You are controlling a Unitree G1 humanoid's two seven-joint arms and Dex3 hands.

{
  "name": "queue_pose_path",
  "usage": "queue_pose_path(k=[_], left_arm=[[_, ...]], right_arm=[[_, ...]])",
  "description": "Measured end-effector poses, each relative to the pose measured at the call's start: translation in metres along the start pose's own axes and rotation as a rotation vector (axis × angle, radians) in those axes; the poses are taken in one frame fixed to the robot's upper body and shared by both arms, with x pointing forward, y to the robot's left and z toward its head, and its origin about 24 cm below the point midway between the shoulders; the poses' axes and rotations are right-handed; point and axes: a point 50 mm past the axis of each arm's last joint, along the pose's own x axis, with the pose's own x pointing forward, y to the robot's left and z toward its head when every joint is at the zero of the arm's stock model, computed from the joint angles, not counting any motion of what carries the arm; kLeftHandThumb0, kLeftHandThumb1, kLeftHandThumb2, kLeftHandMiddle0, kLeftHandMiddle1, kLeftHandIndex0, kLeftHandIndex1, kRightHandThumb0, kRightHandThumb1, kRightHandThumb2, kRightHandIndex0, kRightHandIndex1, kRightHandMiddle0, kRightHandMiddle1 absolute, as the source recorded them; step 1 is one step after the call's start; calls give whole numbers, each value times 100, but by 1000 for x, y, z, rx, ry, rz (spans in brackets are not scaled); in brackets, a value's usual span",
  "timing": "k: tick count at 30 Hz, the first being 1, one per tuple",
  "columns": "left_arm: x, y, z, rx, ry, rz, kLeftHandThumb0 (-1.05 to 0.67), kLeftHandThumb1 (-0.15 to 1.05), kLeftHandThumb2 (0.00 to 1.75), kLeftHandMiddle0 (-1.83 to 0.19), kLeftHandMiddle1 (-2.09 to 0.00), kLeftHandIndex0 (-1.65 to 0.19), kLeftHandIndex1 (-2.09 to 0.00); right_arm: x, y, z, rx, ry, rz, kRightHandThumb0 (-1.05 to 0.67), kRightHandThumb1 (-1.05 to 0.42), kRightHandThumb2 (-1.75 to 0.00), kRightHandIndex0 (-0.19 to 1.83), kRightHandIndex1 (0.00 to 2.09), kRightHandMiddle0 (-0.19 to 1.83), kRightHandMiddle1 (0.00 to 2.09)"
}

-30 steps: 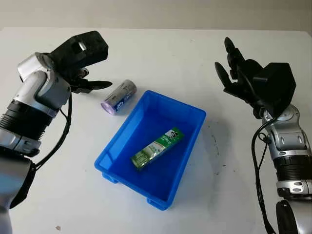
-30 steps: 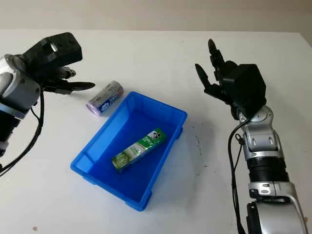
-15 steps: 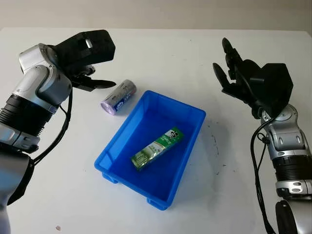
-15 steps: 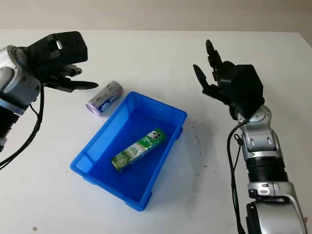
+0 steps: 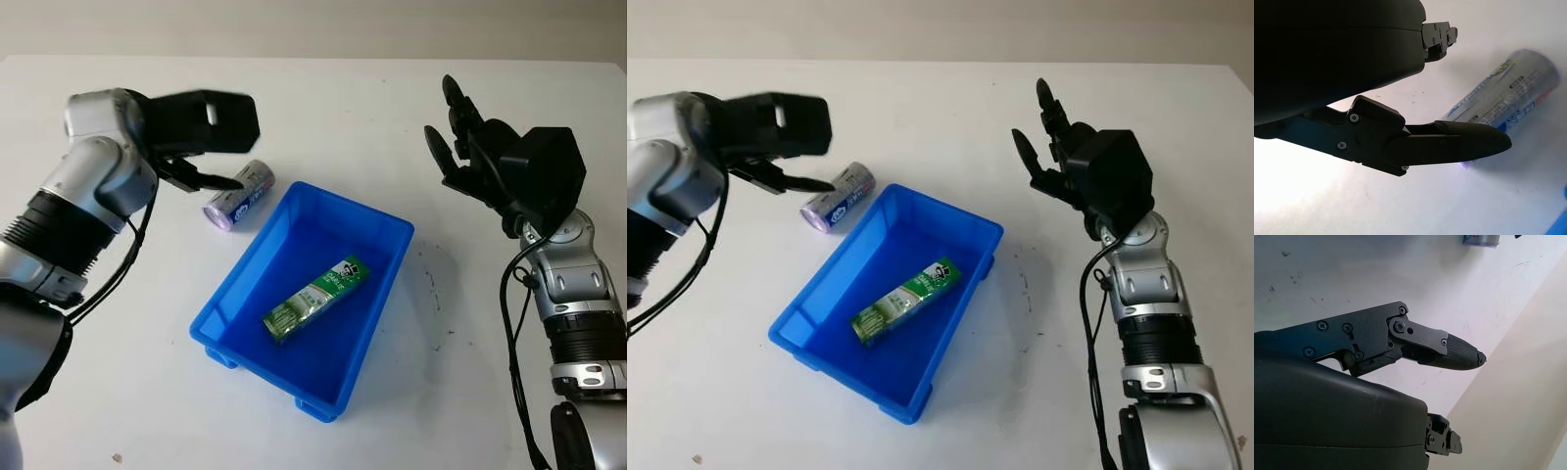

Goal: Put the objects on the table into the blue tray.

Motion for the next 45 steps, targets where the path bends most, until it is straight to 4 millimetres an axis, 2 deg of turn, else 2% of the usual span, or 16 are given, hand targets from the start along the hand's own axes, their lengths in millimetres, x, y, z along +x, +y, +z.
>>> queue_pose_path(k=[2, 3, 4, 7, 11, 17, 18, 19, 20, 21, 23, 24, 30, 33, 38, 45], left_arm=[[2, -4, 5, 34, -13, 7, -91, 105, 48, 18, -125, 18, -132], [3, -7, 8, 80, -11, 9, -92, 105, 54, 19, -100, 18, -92], [5, -11, 11, 121, -10, 7, -92, 105, 56, 19, -99, 18, -76], [6, -15, 13, 152, -20, 25, -90, 105, 48, 19, -99, 19, -83], [6, -20, 16, 108, -52, 15, -88, 105, 52, 14, -26, 19, -19], [8, -26, 22, 129, -25, -13, -92, 105, 62, 11, -7, 19, -1], [10, -27, 24, 149, -24, -14, -92, 105, 63, 5, -9, 18, -1], [11, -29, 24, 173, -23, -8, -91, 105, 64, 7, -39, 8, -11], [13, -30, 23, 200, -32, 7, -88, 105, 63, 14, -108, 9, -86], [16, -32, 22, 218, -43, 27, -87, 105, 61, 13, -158, 2, -146], [23, -35, 17, 235, -62, 76, -83, 105, 57, 12, -199, -17, -196], [25, -35, 15, 236, -68, 97, -81, 105, 54, 14, -203, -12, -202], [37, -41, 8, 270, -81, 199, -71, 105, 38, -23, -209, 15, -209], [39, -44, 12, 388, -55, 226, -67, 105, 37, -8, -208, 19, -131], [44, -45, 21, 624, -35, 260, -58, 105, 40, -66, -209, 17, -163], [46, -44, 22, 664, -23, 255, -52, 105, 34, -65, -209, 17, -160]], right_arm=[[0, 1, 2, 5, -5, 0, -55, -105, -69, -19, 0, -19, 0], [0, 1, 3, 9, -8, 0, -56, -105, -69, -19, 0, -19, 0], [0, 2, 4, 13, -12, 0, -56, -105, -69, -19, 0, -19, 0], [0, 1, 6, 26, -26, -1, -57, -105, -69, -19, 0, -19, 0], [0, 1, 6, 30, -26, -1, -58, -105, -68, -19, 0, -19, 0], [0, 2, 6, 54, -33, 5, -58, -105, -68, -19, 0, -19, 0], [0, 2, 6, 59, -35, 6, -57, -105, -68, -19, 0, -19, 0], [0, 2, 6, 66, -37, 6, -57, -105, -68, -19, 0, -19, 0], [0, 1, 6, 72, -39, 4, -58, -105, -68, -19, 0, -19, 0], [0, 0, 6, 76, -40, 1, -58, -105, -67, -19, 0, -19, 0], [-1, -1, 6, 82, -41, -4, -58, -105, -67, -19, 0, -19, 0], [-1, -1, 6, 84, -39, -4, -58, -105, -66, -19, 0, -19, 0], [-2, -3, 9, 101, -49, -8, -59, -105, -65, -19, 0, -19, 0], [-3, -5, 10, 114, -47, -9, -58, -105, -63, -19, 0, -19, 0], [-4, -8, 14, 122, -59, -18, -56, -105, -62, -19, 0, -19, 0], [-5, -11, 14, 127, -61, -25, -54, -105, -63, -19, 0, -19, 0]])
